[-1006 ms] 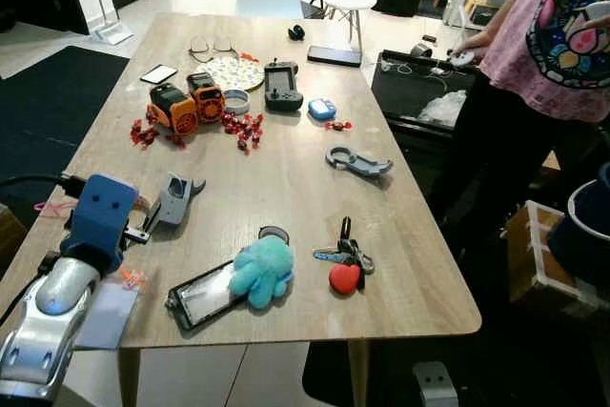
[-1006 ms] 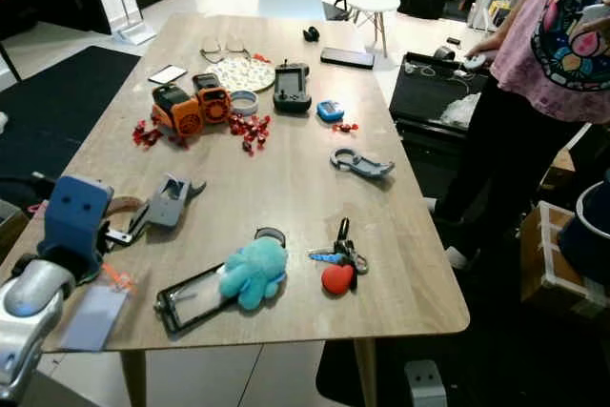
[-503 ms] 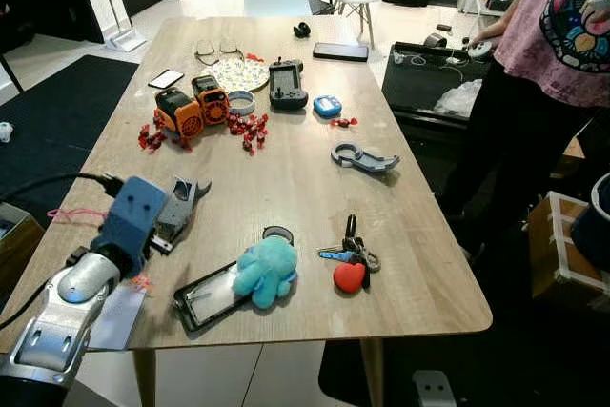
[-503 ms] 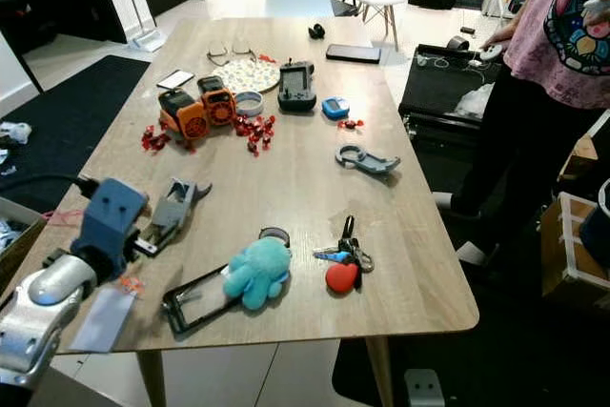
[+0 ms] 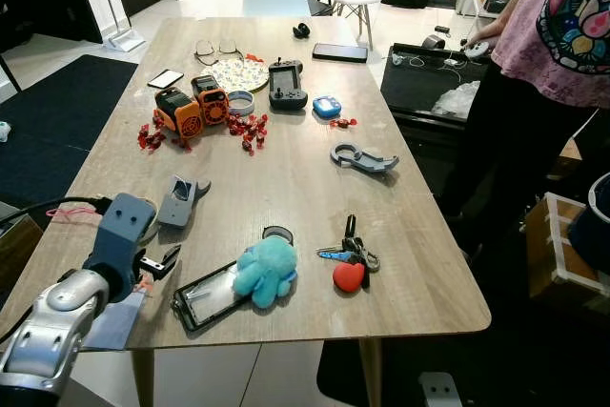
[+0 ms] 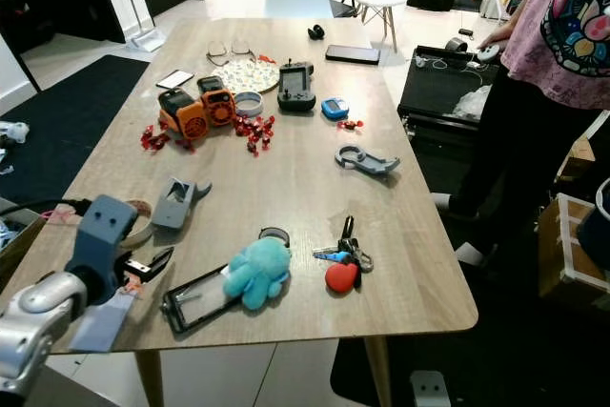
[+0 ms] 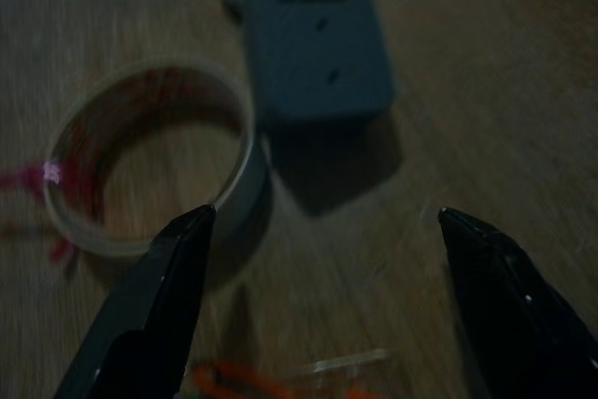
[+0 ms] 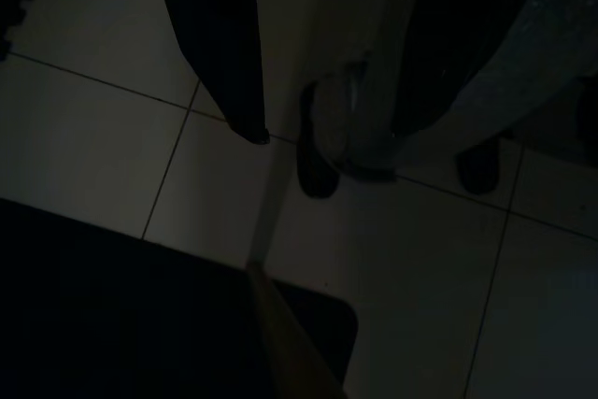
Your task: Hang keys on a hook
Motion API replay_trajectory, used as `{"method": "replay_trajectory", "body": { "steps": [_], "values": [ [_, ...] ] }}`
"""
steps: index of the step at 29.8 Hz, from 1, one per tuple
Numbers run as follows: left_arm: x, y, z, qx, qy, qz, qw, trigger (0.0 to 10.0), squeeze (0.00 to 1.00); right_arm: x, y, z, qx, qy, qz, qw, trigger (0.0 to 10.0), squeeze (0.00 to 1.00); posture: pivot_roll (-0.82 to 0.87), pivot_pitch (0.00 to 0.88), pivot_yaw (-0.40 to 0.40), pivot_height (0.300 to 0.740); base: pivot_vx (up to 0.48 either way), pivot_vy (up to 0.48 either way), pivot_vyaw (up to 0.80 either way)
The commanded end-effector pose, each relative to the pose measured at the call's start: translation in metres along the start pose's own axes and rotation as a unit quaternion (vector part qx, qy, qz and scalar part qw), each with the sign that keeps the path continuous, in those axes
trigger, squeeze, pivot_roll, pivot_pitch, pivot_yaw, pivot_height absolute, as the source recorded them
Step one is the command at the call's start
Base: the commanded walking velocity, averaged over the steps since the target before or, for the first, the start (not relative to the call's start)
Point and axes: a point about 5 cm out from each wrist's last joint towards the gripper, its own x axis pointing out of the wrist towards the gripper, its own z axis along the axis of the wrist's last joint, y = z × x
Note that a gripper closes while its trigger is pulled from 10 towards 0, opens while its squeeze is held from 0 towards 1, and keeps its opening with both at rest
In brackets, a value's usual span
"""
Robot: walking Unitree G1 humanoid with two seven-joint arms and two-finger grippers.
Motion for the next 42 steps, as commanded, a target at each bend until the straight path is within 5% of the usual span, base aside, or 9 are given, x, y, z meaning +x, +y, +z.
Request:
{"method": "replay_trajectory", "body": {
  "steps": [1, 5, 6, 7, 8, 18, 19, 20, 42],
  "values": [
    [-0.007, 0.006, -0.004, -0.025, 0.012, 0.004, 1.000, 10.0, 0.00, -0.002, -0.002, -0.007, 0.002, 0.015, -0.002, 1.000, 10.0, 0.00, 0.06, 0.072, -0.022, 0.740, 0.000, 0.000, 0.00],
    [-0.015, 0.022, -0.011, -0.032, 0.032, 0.038, 0.998, 10.0, 0.00, -0.002, -0.002, -0.007, -0.002, 0.016, 0.001, 1.000, 10.0, 0.00, 0.06, 0.074, -0.027, 0.740, 0.000, 0.000, 0.00],
    [-0.015, 0.023, -0.011, -0.030, 0.032, 0.042, 0.998, 7.9, 0.00, -0.001, -0.001, -0.007, -0.003, 0.016, 0.001, 1.000, 10.0, 0.00, 0.06, 0.074, -0.028, 0.740, 0.000, 0.000, 0.00],
    [-0.015, 0.023, -0.011, -0.030, 0.032, 0.042, 0.998, 7.9, 0.00, -0.001, -0.001, -0.007, -0.003, 0.016, 0.001, 1.000, 10.0, 0.00, 0.06, 0.074, -0.028, 0.740, 0.000, 0.000, 0.00],
    [-0.016, 0.024, -0.011, -0.030, 0.029, 0.045, 0.998, 0.0, 0.00, -0.001, -0.001, -0.006, -0.003, 0.016, 0.002, 1.000, 10.0, 0.00, 0.06, 0.074, -0.027, 0.740, 0.000, 0.000, 0.00],
    [-0.022, 0.024, -0.014, -0.034, 0.040, 0.037, 0.998, 0.0, 0.00, -0.001, -0.001, -0.006, -0.004, 0.016, 0.003, 1.000, 10.0, 0.00, 0.06, 0.073, -0.027, 0.740, 0.000, 0.000, 0.00],
    [-0.024, 0.024, -0.016, -0.033, 0.047, 0.031, 0.998, 6.8, 0.00, -0.001, -0.001, -0.006, -0.005, 0.017, 0.003, 1.000, 10.0, 0.00, 0.06, 0.073, -0.027, 0.740, 0.000, 0.000, 0.00],
    [-0.027, 0.023, -0.018, -0.033, 0.058, 0.017, 0.998, 10.0, 0.00, -0.001, -0.001, -0.006, -0.006, 0.017, 0.003, 1.000, 10.0, 0.00, 0.06, 0.073, -0.027, 0.740, 0.000, 0.000, 0.00],
    [-0.038, 0.027, -0.015, -0.036, 0.058, -0.016, 0.998, 10.0, 0.00, -0.001, -0.003, -0.004, -0.008, 0.016, 0.001, 1.000, 10.0, 0.00, 0.06, 0.066, -0.030, 0.740, 0.000, 0.000, 0.00]
  ]
}}
